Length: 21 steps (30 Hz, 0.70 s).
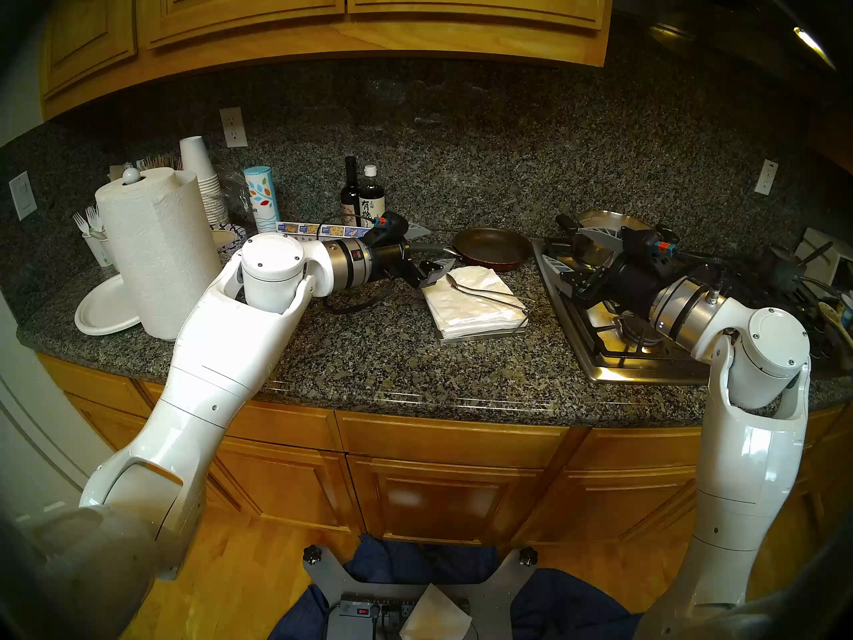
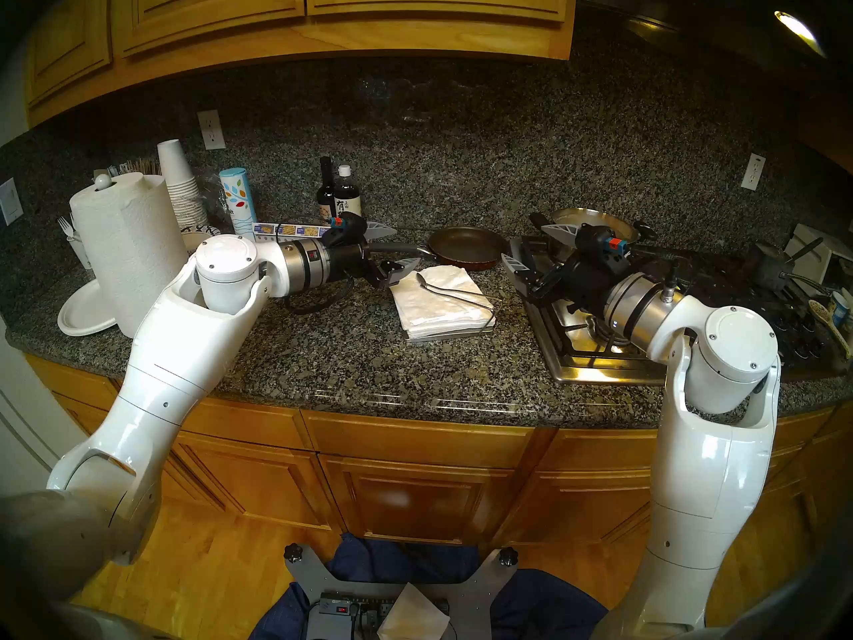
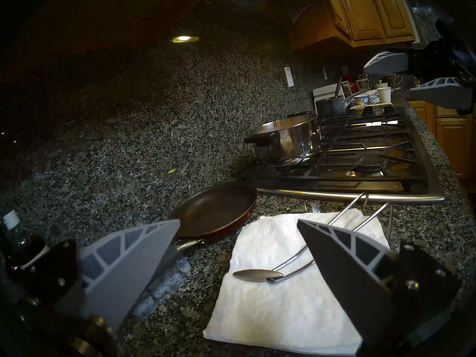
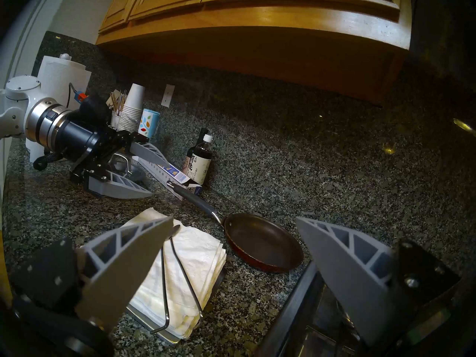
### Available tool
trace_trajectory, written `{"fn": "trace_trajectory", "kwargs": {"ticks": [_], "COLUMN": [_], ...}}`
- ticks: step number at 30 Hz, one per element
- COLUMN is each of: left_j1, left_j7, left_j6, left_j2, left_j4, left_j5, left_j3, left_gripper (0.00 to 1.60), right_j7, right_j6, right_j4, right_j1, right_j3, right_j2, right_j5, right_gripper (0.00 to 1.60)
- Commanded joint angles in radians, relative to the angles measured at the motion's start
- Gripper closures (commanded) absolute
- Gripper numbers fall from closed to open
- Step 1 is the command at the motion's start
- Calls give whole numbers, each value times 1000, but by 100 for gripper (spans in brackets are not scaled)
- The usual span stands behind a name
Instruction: Take napkin out of napkin holder
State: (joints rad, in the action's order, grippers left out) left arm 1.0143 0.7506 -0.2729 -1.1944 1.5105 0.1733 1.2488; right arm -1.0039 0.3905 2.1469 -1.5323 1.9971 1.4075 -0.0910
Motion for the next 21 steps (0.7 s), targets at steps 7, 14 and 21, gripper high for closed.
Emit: {"fn": "trace_trajectory", "kwargs": {"ticks": [7, 14, 21], "left_j1": [-25, -40, -65], "left_j7": [0, 31, 58], "left_j6": [4, 26, 35], "left_j2": [-1, -6, -16], "left_j4": [17, -4, -50], "left_j5": [1, 9, 1], "left_j3": [9, 2, -16], "left_gripper": [0, 0, 0], "right_j7": [2, -16, -19], "right_j6": [-1, 1, 1], "right_j4": [18, 7, -6], "right_j1": [12, 17, 29], "right_j3": [-1, -31, -45], "right_j2": [-2, -15, -16], "right_j5": [3, 2, 0], "right_gripper": [0, 0, 0]}}
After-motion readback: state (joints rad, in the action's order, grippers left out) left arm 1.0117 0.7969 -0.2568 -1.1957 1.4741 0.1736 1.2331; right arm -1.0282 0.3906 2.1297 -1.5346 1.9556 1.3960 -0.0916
